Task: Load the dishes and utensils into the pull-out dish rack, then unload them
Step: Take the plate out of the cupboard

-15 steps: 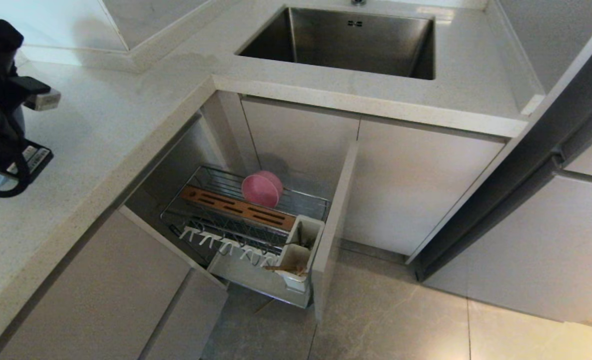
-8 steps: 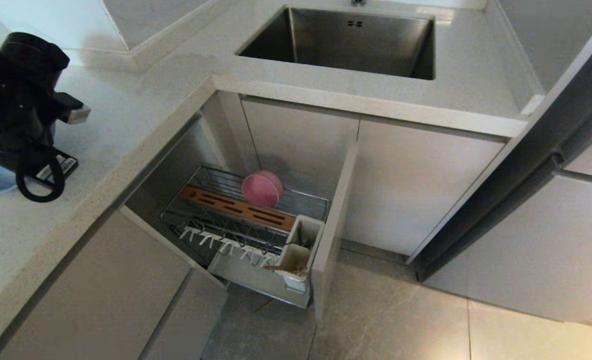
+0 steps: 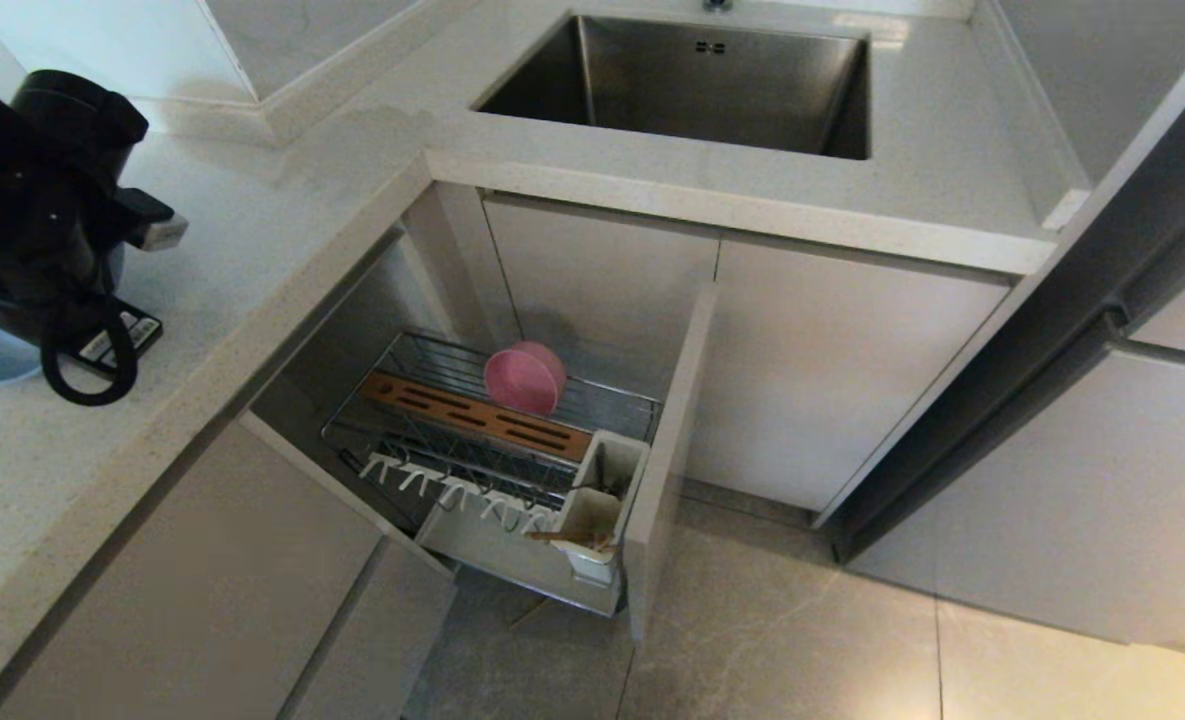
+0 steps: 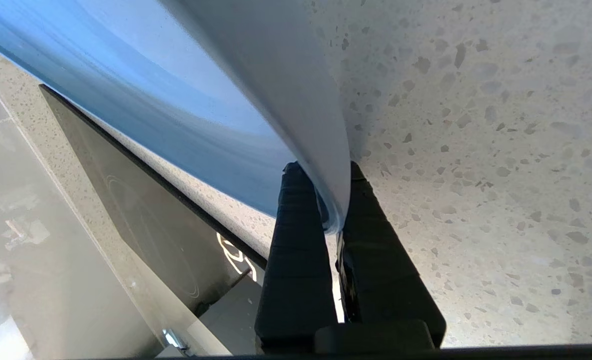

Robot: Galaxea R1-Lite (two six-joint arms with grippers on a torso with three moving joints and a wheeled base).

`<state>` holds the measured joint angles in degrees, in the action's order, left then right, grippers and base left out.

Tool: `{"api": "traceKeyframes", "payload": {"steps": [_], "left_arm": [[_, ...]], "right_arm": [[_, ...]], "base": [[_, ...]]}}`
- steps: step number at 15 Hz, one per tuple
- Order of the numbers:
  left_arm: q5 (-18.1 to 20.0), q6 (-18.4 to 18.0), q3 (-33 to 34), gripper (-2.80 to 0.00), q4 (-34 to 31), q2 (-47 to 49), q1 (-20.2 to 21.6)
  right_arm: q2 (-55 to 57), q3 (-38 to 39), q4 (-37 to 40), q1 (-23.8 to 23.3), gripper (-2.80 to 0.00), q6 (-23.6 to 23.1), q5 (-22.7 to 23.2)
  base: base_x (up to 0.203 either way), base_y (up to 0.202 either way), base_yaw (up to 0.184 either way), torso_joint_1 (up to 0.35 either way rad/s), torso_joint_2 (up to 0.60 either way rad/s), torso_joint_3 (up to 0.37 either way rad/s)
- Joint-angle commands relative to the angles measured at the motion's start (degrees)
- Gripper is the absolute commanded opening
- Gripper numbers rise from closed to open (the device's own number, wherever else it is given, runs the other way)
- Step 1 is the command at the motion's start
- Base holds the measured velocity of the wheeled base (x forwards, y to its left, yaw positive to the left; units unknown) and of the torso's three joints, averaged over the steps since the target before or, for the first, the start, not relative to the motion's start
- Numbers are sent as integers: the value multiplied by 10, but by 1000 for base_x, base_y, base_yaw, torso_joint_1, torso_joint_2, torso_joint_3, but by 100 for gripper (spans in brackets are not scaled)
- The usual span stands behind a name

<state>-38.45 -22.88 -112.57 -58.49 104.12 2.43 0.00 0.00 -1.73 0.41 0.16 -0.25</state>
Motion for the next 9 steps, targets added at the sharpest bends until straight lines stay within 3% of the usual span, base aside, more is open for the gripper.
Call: {"api": "traceKeyframes", "payload": {"steps": [1,6,7,9], "left_arm": [[-1,-1,0,-280,-3,-1,-1],[-2,-1,0,-280,16,-3,0],[-2,-1,0,0,17,-3,0],[-3,-1,0,0,21,-4,0]], "right_arm": [[0,5,0,0,-280,0,0],[0,5,0,0,-280,0,0],[0,5,0,0,-280,0,-1],[0,4,0,0,-280,0,0]], "base": [[0,0,0,0,0,0],[0,0,0,0,0,0],[0,0,0,0,0,0],[0,0,0,0,0,0]]}}
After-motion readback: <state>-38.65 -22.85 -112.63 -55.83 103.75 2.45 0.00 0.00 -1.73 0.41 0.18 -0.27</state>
